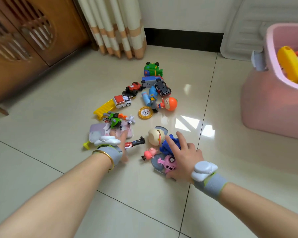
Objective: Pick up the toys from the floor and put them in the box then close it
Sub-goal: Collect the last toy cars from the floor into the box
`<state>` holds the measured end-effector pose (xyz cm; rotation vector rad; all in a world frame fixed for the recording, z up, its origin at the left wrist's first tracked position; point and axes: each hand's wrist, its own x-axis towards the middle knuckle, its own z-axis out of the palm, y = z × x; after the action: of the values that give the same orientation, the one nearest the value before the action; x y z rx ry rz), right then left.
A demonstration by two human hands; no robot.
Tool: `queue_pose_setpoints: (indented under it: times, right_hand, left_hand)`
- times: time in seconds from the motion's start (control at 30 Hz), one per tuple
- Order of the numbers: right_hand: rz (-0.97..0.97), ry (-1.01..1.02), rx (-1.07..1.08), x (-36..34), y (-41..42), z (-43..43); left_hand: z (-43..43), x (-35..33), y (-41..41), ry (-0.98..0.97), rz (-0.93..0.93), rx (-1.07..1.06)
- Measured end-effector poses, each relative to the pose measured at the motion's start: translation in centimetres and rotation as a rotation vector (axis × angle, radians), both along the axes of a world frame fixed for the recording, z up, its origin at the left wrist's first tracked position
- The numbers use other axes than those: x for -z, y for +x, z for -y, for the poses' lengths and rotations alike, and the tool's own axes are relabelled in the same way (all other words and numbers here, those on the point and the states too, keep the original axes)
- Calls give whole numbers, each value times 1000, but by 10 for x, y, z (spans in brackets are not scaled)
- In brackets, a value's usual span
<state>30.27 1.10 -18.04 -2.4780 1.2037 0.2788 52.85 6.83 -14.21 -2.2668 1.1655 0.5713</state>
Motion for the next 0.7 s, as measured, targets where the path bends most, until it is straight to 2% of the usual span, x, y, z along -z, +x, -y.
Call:
queue_pose_setpoints:
  times: [0.1, 0.23, 0.33, 0.47, 0.57, 0.7]
  right_hand:
    - [83, 5, 65, 5, 20, 10]
    - [187, 61, 176, 10, 46, 31]
    - [322, 100, 260, 10, 59, 49]
    - [544, 342, 423, 8, 62, 81]
    - [593, 555, 519, 3, 63, 100]
    - [666, 867, 599, -2, 71, 118]
  left_hand:
    - [12, 7, -15, -173, -114, -149]
    - [32, 6, -26, -312, -419, -397]
    - [45, 3, -23, -410, -579, -577]
    - [59, -3, -15, -497, -729, -704]
    - [71, -9, -13, -446, -745, -646]
    - [90, -16, -12, -375, -956, -765]
